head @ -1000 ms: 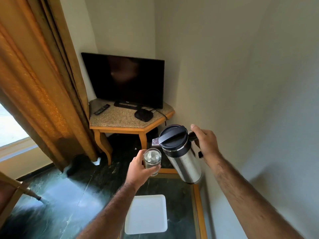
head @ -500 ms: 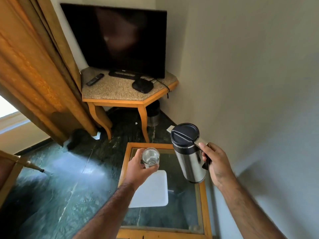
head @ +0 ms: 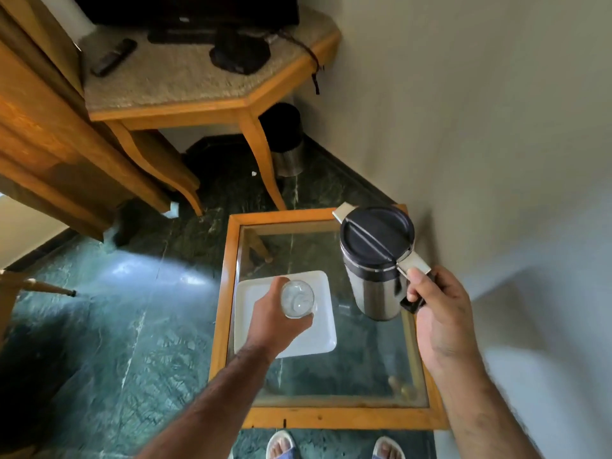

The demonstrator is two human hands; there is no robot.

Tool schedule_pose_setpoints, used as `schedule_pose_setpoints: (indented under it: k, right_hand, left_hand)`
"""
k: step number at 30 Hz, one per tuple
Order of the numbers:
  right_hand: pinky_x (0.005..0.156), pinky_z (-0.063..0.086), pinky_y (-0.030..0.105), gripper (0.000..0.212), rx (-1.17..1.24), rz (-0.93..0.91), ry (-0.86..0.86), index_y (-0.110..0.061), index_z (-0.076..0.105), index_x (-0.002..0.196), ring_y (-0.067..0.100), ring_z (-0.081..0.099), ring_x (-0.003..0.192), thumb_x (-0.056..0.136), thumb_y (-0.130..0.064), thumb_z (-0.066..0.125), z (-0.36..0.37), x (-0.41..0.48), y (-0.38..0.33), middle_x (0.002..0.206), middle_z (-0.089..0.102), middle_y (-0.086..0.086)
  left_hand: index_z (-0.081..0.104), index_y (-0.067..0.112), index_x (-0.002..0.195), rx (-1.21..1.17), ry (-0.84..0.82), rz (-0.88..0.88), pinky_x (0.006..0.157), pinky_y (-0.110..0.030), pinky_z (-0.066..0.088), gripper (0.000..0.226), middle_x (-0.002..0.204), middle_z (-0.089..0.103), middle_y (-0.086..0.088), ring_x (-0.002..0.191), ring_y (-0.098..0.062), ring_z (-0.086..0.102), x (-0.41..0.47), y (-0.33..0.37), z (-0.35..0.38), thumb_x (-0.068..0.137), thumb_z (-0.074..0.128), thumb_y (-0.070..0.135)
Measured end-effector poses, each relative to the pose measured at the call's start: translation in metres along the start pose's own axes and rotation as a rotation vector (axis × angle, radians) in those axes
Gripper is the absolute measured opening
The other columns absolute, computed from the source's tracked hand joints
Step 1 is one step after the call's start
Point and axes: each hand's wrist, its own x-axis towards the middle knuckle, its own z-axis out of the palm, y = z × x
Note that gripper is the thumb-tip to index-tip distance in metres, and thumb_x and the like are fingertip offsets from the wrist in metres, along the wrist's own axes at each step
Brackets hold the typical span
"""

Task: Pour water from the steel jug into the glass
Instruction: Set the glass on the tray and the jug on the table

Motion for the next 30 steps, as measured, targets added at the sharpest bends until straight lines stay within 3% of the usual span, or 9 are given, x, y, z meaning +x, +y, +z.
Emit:
schedule_pose_setpoints:
  k: [9, 15, 18, 25, 30]
  right_hand:
    - [0.065, 0.036, 0.023, 0.022, 0.123, -0.030, -0.035, -0.027, 0.057, 0.067, 0.009, 0.044, 0.065, 0.077, -0.032, 0.075, -0.020, 0.014, 0.062, 0.064, 0.050, -0.009]
    - [0.067, 0.039, 0.021, 0.019, 0.153, 0.008, -0.037, -0.023, 0.059, 0.073, 0.008, 0.047, 0.065, 0.078, -0.031, 0.075, -0.035, 0.010, 0.099, 0.068, 0.054, -0.009]
    - [0.069, 0.035, 0.026, 0.019, 0.155, 0.024, -0.009, -0.020, 0.058, 0.077, 0.010, 0.047, 0.066, 0.078, -0.030, 0.075, -0.041, 0.005, 0.110, 0.069, 0.054, -0.008]
    - [0.068, 0.043, 0.018, 0.009, 0.187, 0.021, -0.034, -0.025, 0.065, 0.074, 0.008, 0.051, 0.070, 0.080, -0.027, 0.072, -0.051, 0.000, 0.125, 0.073, 0.058, -0.009]
    - [0.069, 0.043, 0.020, 0.005, 0.190, 0.045, -0.011, -0.026, 0.068, 0.075, 0.009, 0.052, 0.072, 0.078, -0.027, 0.072, -0.051, -0.002, 0.127, 0.075, 0.059, -0.006]
  left_hand:
    - [0.048, 0.038, 0.114, 0.064, -0.019, -0.042, 0.066, -0.007, 0.037, 0.070, 0.107, 0.063, 0.011, 0.092, -0.014, 0.058, 0.023, -0.056, 0.063, 0.062, 0.094, 0.032]
    - [0.055, 0.027, 0.123, 0.087, 0.025, -0.064, 0.069, -0.003, 0.035, 0.069, 0.113, 0.065, 0.009, 0.097, -0.015, 0.059, 0.033, -0.078, 0.083, 0.066, 0.095, 0.028]
    - [0.054, 0.027, 0.124, 0.081, 0.052, -0.076, 0.066, -0.002, 0.036, 0.069, 0.114, 0.065, 0.009, 0.098, -0.014, 0.059, 0.031, -0.085, 0.089, 0.068, 0.094, 0.027]
    - [0.055, 0.026, 0.124, 0.081, 0.062, -0.085, 0.060, 0.005, 0.037, 0.067, 0.111, 0.064, 0.010, 0.095, -0.014, 0.058, 0.035, -0.094, 0.095, 0.068, 0.093, 0.024]
    - [0.054, 0.029, 0.123, 0.102, 0.042, -0.097, 0.057, 0.003, 0.037, 0.067, 0.112, 0.065, 0.009, 0.095, -0.014, 0.059, 0.038, -0.094, 0.098, 0.068, 0.092, 0.024]
